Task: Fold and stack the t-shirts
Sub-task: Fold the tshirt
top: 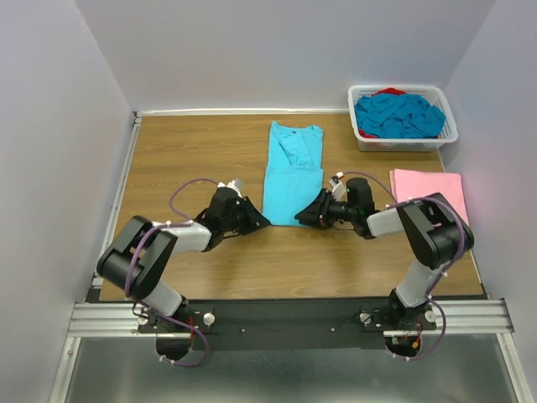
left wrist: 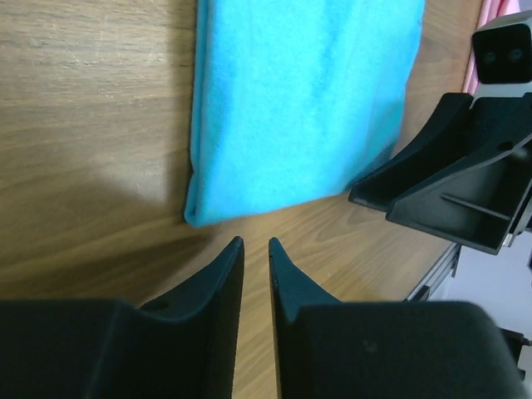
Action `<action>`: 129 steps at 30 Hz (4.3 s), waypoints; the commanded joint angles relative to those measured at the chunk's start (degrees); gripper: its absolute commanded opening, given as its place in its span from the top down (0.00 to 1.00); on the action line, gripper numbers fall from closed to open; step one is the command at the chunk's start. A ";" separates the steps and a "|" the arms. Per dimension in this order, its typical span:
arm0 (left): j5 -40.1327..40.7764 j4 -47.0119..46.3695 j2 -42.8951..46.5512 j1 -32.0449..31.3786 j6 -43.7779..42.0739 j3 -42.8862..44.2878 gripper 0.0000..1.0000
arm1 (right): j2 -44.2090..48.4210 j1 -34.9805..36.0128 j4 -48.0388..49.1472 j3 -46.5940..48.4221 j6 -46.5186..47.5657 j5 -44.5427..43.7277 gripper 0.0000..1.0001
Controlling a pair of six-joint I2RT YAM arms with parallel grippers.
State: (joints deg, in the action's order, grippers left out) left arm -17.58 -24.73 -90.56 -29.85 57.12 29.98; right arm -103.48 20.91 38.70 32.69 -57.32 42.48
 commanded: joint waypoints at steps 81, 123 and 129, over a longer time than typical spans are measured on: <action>30.33 51.89 -14.72 -13.04 -23.90 35.85 0.52 | 4.87 14.42 -69.64 22.68 24.10 -54.08 0.99; 20.31 68.95 25.35 -39.78 -1.38 18.71 1.00 | 38.65 36.84 -99.59 22.66 8.18 -46.05 0.99; 20.14 63.68 25.79 -21.61 -12.54 22.49 1.00 | 28.08 27.90 -99.96 37.78 19.51 -52.32 0.99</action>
State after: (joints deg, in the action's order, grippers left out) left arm 1.83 41.71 -65.76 -59.44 51.96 49.91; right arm -70.94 54.04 -58.46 64.20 -45.15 -2.42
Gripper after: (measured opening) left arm 0.010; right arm 0.012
